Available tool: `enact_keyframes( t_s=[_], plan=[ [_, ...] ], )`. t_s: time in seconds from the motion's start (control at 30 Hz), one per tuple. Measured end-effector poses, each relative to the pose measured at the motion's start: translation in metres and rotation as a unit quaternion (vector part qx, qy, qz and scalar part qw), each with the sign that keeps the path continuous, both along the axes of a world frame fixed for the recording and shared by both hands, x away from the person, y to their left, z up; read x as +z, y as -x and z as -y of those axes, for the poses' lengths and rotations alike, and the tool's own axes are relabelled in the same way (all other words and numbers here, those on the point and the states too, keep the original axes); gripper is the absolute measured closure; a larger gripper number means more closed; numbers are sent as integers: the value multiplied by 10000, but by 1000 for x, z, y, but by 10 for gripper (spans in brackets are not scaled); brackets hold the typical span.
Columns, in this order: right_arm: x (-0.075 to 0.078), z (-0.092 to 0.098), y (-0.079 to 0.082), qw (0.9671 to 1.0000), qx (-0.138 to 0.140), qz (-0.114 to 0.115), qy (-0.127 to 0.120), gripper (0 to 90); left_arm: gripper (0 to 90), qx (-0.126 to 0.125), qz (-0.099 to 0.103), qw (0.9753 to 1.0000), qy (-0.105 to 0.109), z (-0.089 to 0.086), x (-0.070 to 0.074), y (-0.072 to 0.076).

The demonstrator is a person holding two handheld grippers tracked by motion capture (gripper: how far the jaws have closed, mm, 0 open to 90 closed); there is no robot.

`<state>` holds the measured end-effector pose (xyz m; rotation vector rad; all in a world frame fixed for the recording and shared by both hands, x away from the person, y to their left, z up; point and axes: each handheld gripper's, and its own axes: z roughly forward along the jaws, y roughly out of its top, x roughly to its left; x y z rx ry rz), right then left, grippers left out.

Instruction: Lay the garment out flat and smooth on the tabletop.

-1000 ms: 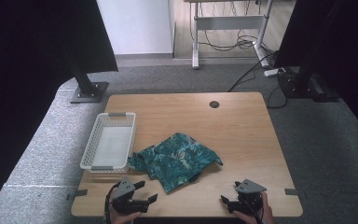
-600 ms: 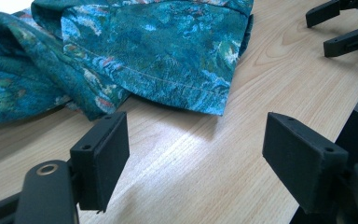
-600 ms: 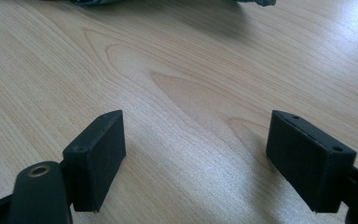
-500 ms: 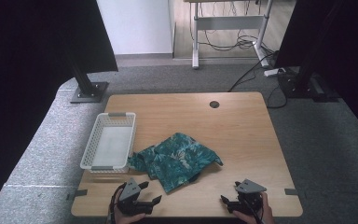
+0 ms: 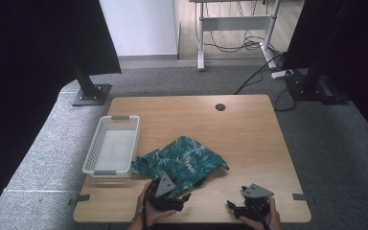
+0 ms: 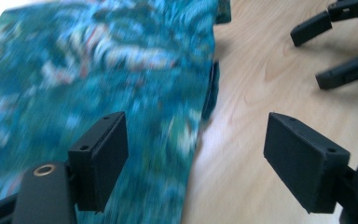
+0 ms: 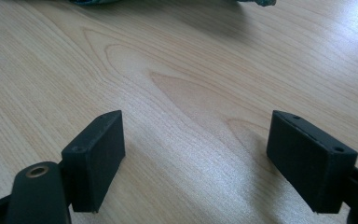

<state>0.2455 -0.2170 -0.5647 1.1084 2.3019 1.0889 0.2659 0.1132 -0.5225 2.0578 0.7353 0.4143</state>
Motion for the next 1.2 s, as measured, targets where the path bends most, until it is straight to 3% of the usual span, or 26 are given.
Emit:
enact_keyframes(
  t_s=[0.1, 0.27, 0.47, 0.57, 0.6, 0.8, 0.97, 1.0, 1.03, 1.1, 1.13, 1.2],
  plan=[
    [0, 0, 0, 10000, -2, 0, -2, 189, 209, -19, 51, 9999, -116, 21, 2, -17],
    [0, 0, 0, 10000, -1, 1, -3, 189, 213, 84, -9, 9998, -167, 36, -4, -35],
    [0, 0, -1, 10000, -7, 4, -9, 189, 212, 135, -56, 9997, -169, 45, -8, -43],
    [0, -1, -1, 10000, -14, 5, -9, 189, 209, 198, 23, 9994, -300, 52, -8, -46],
    [0, -1, -1, 10000, -18, 3, -8, 189, 208, 270, 130, 9984, -470, 59, -9, -47],
    [0, -1, -1, 10000, -17, 5, -7, 189, 220, 360, 251, 9960, -780, 71, -10, -50],
    [0, -1, -1, 10000, -14, 5, -8, 189, 340, 632, 336, 9936, -872, 74, -10, -53],
    [0, -1, -1, 10000, -13, 5, -7, 189, 389, 648, 308, 9939, -837, 73, -9, -53],
    [0, -1, -1, 10000, -8, 6, -8, 189, 514, 611, 269, 9948, -764, 72, -9, -54],
    [0, -1, -1, 10000, -7, 6, -9, 189, 617, 548, 176, 9964, -628, 67, -8, -54],
    [0, -1, -1, 10000, -7, 7, -9, 189, 661, 430, 14, 9979, -482, 62, -7, -56],
    [0, -1, -1, 10000, -8, 6, -10, 189, 736, 375, -50, 9984, -415, 60, -7, -57]
  ],
)
